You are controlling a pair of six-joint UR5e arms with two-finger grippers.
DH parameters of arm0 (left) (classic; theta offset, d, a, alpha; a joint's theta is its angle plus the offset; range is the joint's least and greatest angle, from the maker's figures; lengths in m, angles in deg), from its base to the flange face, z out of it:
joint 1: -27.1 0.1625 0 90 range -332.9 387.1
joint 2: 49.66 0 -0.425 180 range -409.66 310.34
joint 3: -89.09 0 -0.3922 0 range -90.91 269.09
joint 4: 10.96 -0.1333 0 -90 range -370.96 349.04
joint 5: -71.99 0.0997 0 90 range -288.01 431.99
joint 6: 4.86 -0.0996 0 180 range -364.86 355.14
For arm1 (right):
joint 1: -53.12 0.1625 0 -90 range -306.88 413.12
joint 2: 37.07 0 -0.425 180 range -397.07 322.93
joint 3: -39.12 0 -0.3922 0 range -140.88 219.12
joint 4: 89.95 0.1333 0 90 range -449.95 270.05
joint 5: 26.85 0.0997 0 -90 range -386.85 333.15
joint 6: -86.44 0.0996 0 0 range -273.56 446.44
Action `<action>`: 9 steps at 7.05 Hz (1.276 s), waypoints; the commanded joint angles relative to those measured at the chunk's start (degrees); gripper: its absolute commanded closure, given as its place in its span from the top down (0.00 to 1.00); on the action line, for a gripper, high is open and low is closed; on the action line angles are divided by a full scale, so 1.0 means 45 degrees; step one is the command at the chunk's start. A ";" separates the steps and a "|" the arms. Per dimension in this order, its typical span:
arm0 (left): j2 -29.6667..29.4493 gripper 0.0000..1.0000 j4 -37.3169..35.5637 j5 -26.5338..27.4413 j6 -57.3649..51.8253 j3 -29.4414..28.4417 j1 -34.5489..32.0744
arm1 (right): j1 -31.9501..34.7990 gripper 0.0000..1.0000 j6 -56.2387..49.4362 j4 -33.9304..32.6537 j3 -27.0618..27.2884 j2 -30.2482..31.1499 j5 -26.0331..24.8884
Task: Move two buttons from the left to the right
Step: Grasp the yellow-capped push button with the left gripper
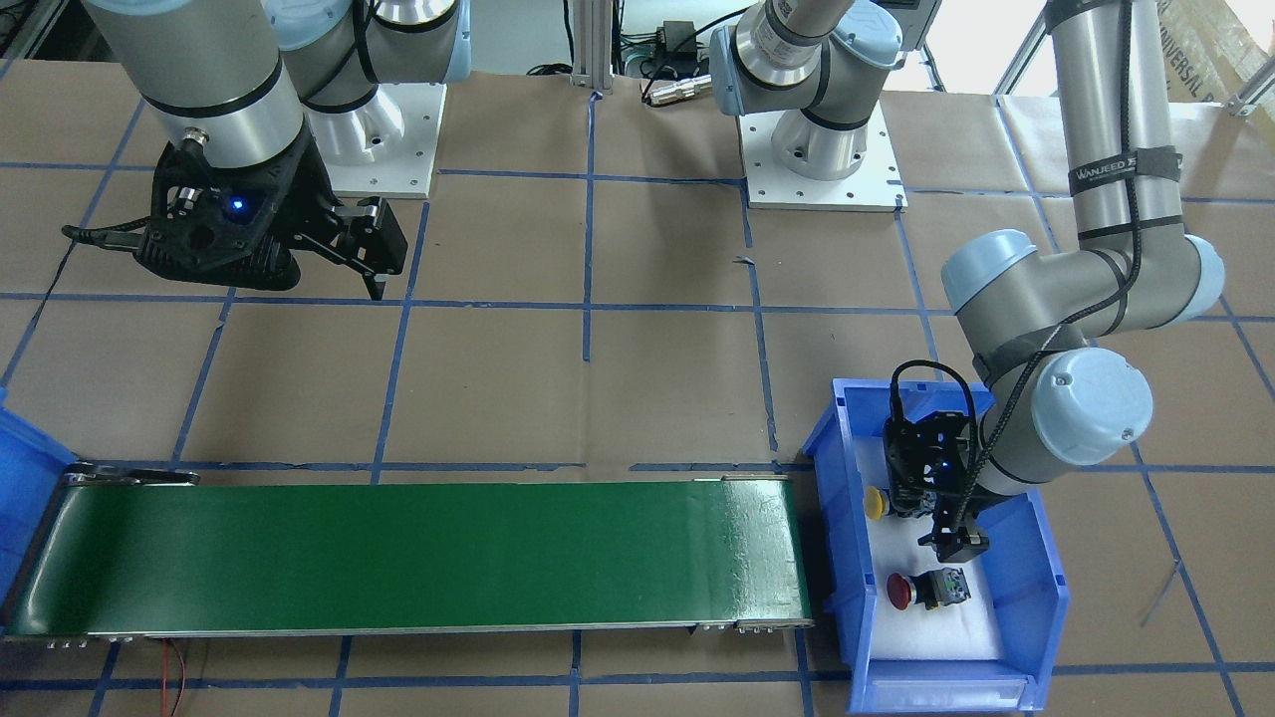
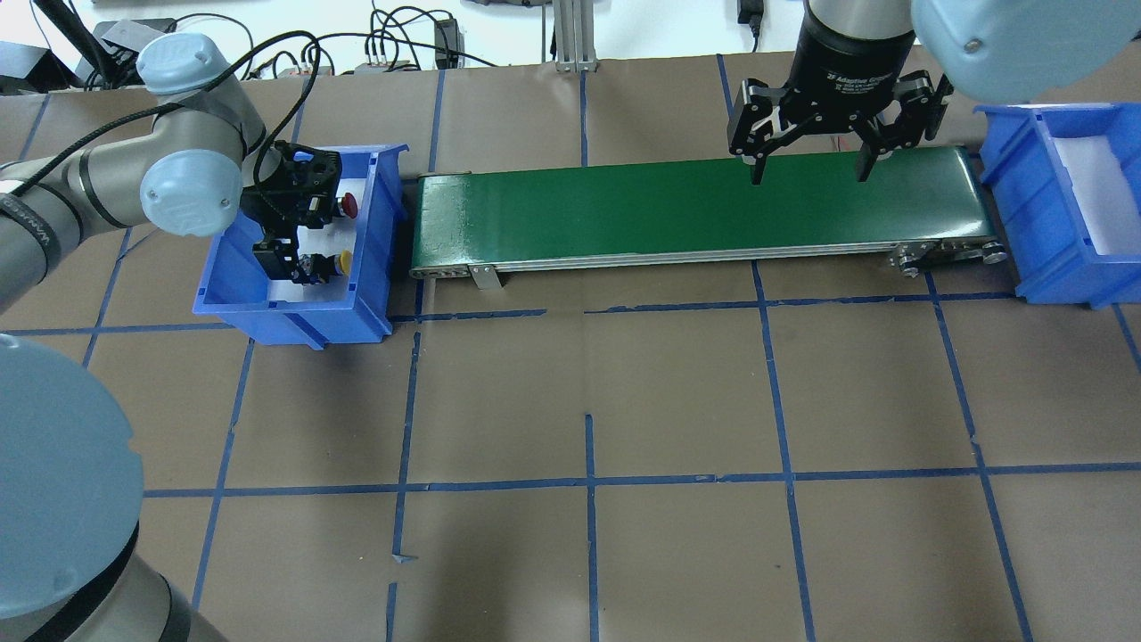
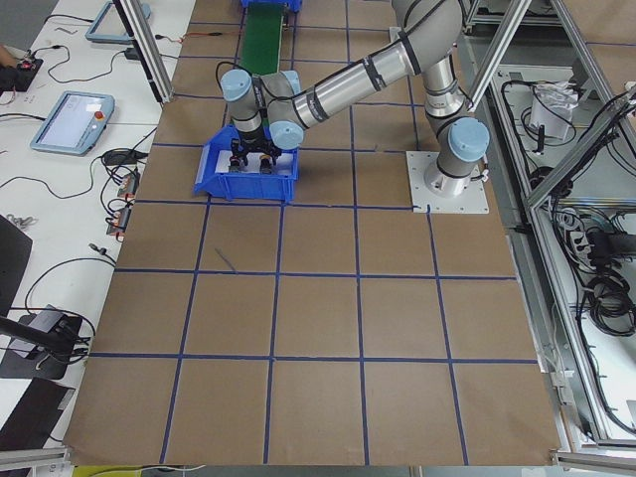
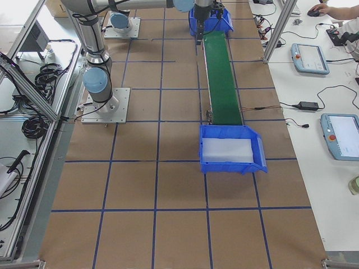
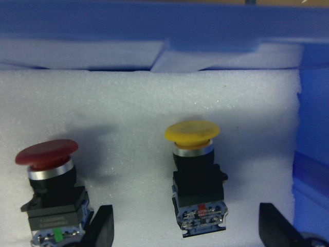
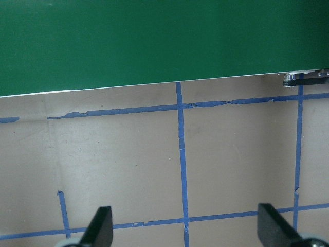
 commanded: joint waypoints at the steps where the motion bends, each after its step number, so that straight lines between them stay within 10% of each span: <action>1: -0.0064 1.00 -0.0382 -0.0015 0.0033 0.0549 0.0163 | -0.0008 1.00 0.0082 0.0011 0.0048 0.0068 0.0041; 3: -0.0103 0.80 -0.1083 -0.0054 -0.0006 0.0922 0.0183 | 0.0012 1.00 0.0123 0.0010 0.0107 -0.0009 0.0100; 4: -0.0084 0.42 -0.1125 -0.0035 -0.0006 0.0749 0.0183 | -0.0143 1.00 0.0026 0.0011 -0.0047 -0.0010 0.0293; 5: -0.0084 0.25 -0.1164 -0.0035 0.0013 0.0650 0.0183 | -0.0280 1.00 -0.0033 0.0165 -0.0049 0.0145 0.0720; 9: 0.0460 0.16 0.1108 -0.0151 0.0228 -0.1569 0.0144 | -0.0458 1.00 -0.0072 0.0284 0.0419 0.0909 0.0627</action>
